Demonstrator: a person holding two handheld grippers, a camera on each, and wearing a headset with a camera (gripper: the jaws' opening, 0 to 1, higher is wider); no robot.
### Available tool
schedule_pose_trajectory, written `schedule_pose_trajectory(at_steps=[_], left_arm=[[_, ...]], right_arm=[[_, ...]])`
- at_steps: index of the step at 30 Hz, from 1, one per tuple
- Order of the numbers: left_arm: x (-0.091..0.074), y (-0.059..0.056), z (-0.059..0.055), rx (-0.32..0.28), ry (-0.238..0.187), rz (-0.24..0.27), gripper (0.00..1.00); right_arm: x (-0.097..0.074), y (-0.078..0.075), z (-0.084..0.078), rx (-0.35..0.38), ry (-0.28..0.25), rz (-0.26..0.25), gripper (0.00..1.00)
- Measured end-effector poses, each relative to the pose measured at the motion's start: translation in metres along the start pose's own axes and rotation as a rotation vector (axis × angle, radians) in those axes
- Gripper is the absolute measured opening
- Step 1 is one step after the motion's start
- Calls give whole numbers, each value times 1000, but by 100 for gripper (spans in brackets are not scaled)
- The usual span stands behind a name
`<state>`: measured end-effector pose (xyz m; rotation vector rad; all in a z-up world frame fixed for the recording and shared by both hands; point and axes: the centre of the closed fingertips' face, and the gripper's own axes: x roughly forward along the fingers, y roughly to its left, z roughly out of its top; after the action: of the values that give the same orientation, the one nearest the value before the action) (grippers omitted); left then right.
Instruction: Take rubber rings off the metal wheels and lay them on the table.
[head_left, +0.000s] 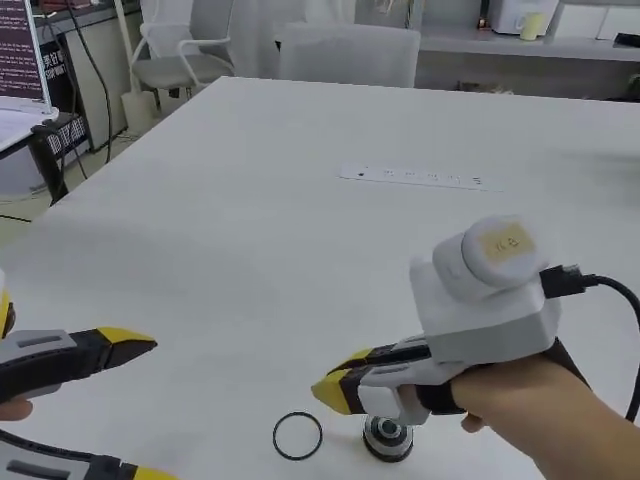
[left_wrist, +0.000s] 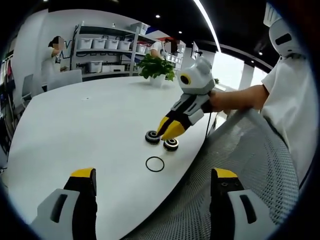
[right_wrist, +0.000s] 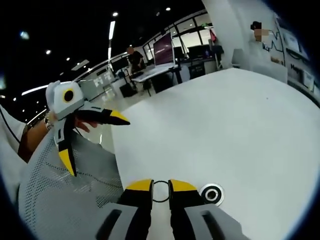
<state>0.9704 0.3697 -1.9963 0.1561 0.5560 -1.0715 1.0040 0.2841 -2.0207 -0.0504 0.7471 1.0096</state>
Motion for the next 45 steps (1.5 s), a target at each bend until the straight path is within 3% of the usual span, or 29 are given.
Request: schedule_pose_trajectory(at_steps=[8,12,14,24,31,34,38,45], left_arm=[[-1,1,-2,-25,2,-3,92],[-1,0,3,-26,-30,-9,93],[-1,0,2,-30,-24,-7,93],[1,-6,-3,-1,16,-39,94],[2,-9,-1,21,12,-55,93],[-1,-7,10,-19,-58,-56,93],[-4,-4,24,56,-105,-23,94],[-6,0,38,72,-126,-18,93]], right_arm=[[-17,3,16,16,-72,0,15],[-31,2,35,35,-161,2,19],[-39,-2,39,48,-192,2,21],[-71,-20,30,31,-226,-42,28],[-75,-23,16,-57,-187,-79,29],[-70,-22,9,-98,-159,-76,29],[-65,-28,-5,-110,-103,-76,28],[-56,-36,-24,-100,-37,-63,28]])
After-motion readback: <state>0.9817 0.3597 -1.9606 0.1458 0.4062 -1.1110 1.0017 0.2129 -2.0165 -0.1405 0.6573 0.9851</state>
